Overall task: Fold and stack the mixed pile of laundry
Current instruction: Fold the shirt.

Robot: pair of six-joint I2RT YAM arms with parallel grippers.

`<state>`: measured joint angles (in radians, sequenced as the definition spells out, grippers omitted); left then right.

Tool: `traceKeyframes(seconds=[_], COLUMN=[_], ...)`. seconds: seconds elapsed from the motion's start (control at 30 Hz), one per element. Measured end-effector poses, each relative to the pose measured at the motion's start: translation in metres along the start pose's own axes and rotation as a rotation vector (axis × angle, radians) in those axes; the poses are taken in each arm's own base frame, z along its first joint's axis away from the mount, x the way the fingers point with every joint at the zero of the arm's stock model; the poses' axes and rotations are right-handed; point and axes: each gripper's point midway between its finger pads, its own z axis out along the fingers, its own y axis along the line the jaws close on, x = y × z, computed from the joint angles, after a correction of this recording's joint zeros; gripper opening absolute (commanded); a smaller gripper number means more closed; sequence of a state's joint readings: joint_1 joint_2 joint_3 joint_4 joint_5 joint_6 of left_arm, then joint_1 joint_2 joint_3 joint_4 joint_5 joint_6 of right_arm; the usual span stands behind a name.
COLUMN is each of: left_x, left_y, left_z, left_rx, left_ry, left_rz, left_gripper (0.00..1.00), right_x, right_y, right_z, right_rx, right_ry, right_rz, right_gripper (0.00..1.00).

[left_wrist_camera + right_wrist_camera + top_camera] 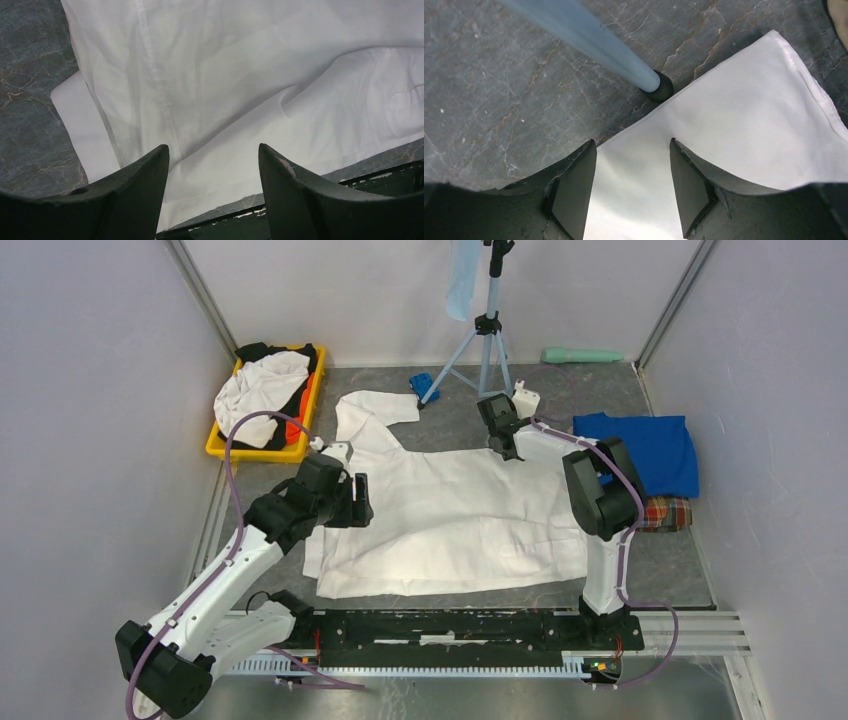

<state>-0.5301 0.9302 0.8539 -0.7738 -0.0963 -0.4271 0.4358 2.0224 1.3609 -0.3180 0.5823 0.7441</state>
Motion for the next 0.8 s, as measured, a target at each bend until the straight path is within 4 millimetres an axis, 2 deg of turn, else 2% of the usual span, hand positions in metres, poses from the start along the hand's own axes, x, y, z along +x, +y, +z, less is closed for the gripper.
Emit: traceKeyframes(seconds=[0.27, 0.4, 0.5, 0.67, 0.8], left_x=[0.002, 0.003, 0.002, 0.002, 0.004], left_y=[-0.003, -0.005, -0.006, -0.006, -0.006], left_z=[0.0, 0.0, -0.001, -0.002, -0.001], left_rx=[0.015, 0.026, 0.029, 0.033, 0.035], left_ry=[0.006, 0.008, 0.007, 0.003, 0.006], left_rz=[0.001, 0.005, 0.005, 0.006, 0.008], left_gripper=[0.72, 0.72, 0.72, 0.72, 0.72], right_x=[-0.008, -0.012, -0.006, -0.006, -0.006], right_y=[0.002, 0.006, 0.007, 0.003, 0.002], right_z=[0.004, 0.014, 0.024, 0.025, 0.026], right_rx=[0.013, 0.04, 0.062, 0.081, 0.074], right_ry=[-0.03, -0.031, -0.025, -0.035, -0.049], right_rz=[0.126, 0.136, 0.128, 0.133, 0.153], right_gripper=[0.61, 0.56, 0.45, 0.24, 0.03])
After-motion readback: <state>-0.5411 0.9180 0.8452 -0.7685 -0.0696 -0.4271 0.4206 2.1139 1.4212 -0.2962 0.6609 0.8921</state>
